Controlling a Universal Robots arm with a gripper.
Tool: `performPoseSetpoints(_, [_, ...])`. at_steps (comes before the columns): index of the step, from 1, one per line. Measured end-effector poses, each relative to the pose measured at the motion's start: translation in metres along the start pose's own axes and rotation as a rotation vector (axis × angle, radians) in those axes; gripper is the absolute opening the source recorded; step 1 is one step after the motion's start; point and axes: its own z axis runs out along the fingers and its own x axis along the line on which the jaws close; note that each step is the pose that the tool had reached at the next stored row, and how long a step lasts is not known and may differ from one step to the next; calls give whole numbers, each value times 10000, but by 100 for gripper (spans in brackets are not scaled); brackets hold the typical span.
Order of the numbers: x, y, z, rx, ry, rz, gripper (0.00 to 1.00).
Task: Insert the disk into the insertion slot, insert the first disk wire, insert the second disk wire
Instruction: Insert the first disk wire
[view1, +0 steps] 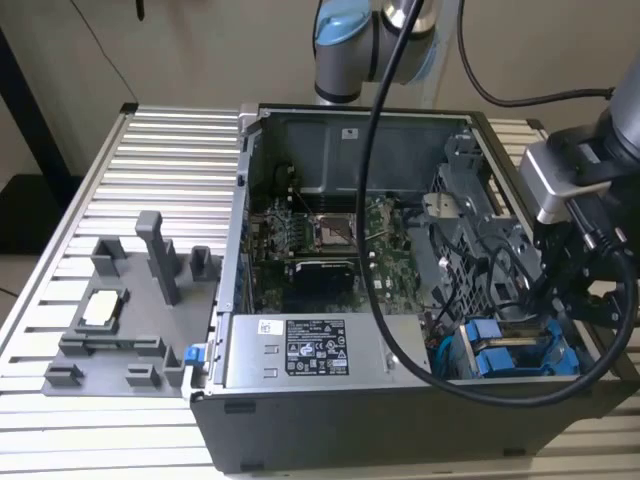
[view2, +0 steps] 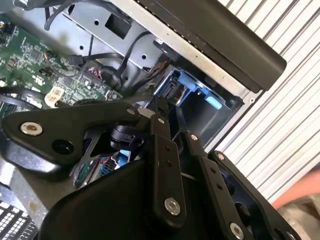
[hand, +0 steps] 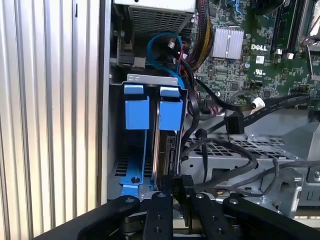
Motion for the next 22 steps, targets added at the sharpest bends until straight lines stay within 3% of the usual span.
performPoseSetpoints(3, [2,1,14,-2,-41,164,19])
performPoseSetpoints(5, [4,-10,30,-54,-75,183,19])
performPoseSetpoints(12, [17,-136,82,-602,-99,247,19])
performPoseSetpoints(14, [19,-158,102,-707,-105,261,19])
performPoseSetpoints(18, [25,-159,142,-776,-117,292,19])
performPoseSetpoints(22, [28,-166,167,-810,-179,350,19])
